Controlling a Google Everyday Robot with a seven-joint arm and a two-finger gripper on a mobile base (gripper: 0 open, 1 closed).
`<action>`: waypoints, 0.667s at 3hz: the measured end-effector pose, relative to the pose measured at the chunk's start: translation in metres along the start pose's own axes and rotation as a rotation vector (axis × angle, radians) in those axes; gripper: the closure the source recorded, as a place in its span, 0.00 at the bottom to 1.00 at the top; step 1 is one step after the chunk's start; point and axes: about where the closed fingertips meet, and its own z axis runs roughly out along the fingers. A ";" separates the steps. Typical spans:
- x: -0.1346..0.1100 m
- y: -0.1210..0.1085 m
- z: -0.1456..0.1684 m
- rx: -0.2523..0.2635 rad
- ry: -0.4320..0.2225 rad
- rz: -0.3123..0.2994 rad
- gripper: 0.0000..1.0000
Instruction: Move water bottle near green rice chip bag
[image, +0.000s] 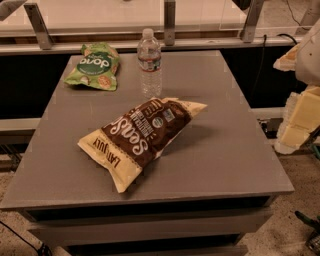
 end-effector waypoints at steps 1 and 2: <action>0.000 0.000 0.000 0.000 0.000 0.000 0.00; -0.005 -0.023 -0.001 0.017 -0.039 0.001 0.00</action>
Offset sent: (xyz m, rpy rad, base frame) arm 0.0731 -0.0069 0.0218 0.1079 -0.0678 0.0154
